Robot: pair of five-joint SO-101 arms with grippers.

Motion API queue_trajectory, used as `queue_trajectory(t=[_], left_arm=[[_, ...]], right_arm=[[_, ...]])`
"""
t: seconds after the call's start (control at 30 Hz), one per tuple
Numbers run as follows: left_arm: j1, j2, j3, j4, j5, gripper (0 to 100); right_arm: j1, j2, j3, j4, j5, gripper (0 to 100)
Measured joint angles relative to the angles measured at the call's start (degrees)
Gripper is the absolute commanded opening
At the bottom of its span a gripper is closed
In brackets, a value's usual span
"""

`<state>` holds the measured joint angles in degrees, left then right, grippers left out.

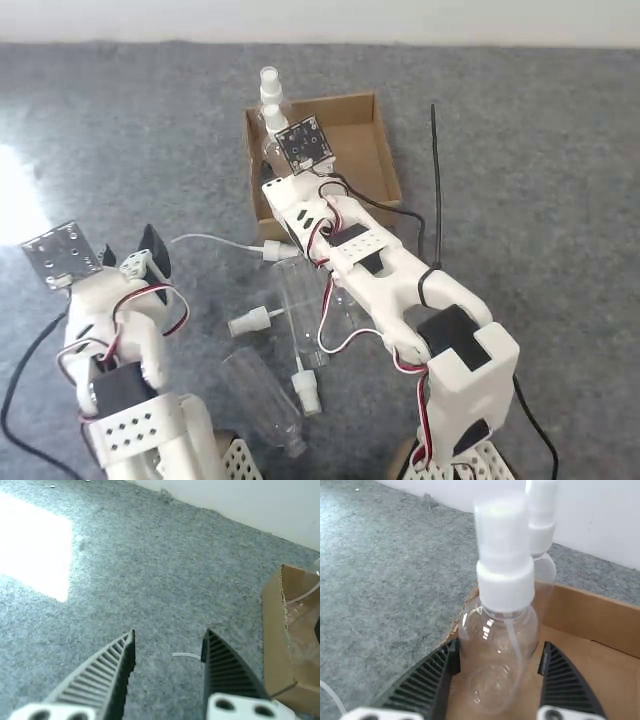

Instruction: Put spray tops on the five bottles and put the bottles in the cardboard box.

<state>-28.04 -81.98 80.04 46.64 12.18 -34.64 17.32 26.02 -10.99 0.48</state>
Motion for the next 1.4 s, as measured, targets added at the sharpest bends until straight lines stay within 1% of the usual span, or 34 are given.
queue_trajectory(t=[0.67,1.1,1.23,1.4], left_arm=[[0.00,0.00,0.00,0.00,0.00,21],[0.00,0.00,0.00,0.00,0.00,21],[0.00,0.00,0.00,0.00,0.00,21],[0.00,0.00,0.00,0.00,0.00,21]], right_arm=[[-0.53,-0.09,0.00,1.41,0.00,21.4],[-0.53,-9.58,0.18,16.26,0.00,21.3],[-0.53,-13.01,0.18,23.30,0.00,21.3],[-0.53,-19.43,0.18,34.90,0.00,21.3]])
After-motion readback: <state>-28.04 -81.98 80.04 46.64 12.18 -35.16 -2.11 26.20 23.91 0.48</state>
